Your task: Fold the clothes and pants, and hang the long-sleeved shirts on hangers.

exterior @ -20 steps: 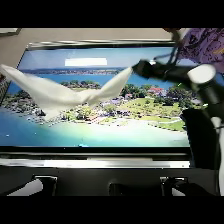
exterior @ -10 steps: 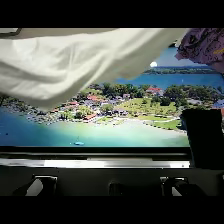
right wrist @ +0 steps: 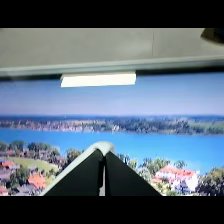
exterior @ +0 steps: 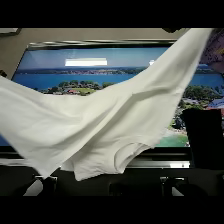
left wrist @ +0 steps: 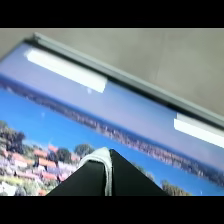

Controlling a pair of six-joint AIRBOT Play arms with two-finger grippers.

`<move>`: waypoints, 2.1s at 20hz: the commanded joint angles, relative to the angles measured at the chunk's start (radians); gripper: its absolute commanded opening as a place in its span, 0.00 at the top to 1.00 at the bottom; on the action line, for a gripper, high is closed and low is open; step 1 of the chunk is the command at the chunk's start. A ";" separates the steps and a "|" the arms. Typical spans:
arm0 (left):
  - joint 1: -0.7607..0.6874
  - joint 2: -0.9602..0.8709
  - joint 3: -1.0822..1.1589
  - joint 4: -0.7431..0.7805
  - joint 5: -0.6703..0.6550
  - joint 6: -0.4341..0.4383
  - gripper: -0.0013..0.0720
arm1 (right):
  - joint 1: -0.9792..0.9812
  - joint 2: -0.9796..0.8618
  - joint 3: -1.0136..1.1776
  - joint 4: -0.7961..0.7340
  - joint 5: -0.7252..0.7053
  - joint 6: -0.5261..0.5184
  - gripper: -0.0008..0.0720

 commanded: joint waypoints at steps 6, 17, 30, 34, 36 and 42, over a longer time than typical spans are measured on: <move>-0.224 -0.528 -0.272 0.007 0.158 0.009 0.97 | 0.000 -0.577 -0.022 0.164 -0.014 0.021 0.95; -0.111 -0.634 -0.251 -0.038 0.076 0.094 0.00 | 0.000 -0.694 -0.022 0.223 0.010 0.025 0.95; -0.084 -0.550 -0.715 -0.423 0.134 0.396 0.00 | 0.000 -0.694 -0.022 0.224 0.075 0.025 0.95; -0.142 -0.575 -0.734 -0.468 0.150 0.438 0.01 | 0.000 -0.694 -0.022 0.224 0.076 0.026 0.95; -0.173 -0.593 -0.734 -0.471 0.154 0.437 0.02 | 0.000 -0.694 -0.022 0.224 0.076 0.026 0.95; -0.237 -0.646 -0.734 -0.507 0.152 0.436 0.06 | 0.000 -0.694 -0.022 0.224 0.076 0.029 0.95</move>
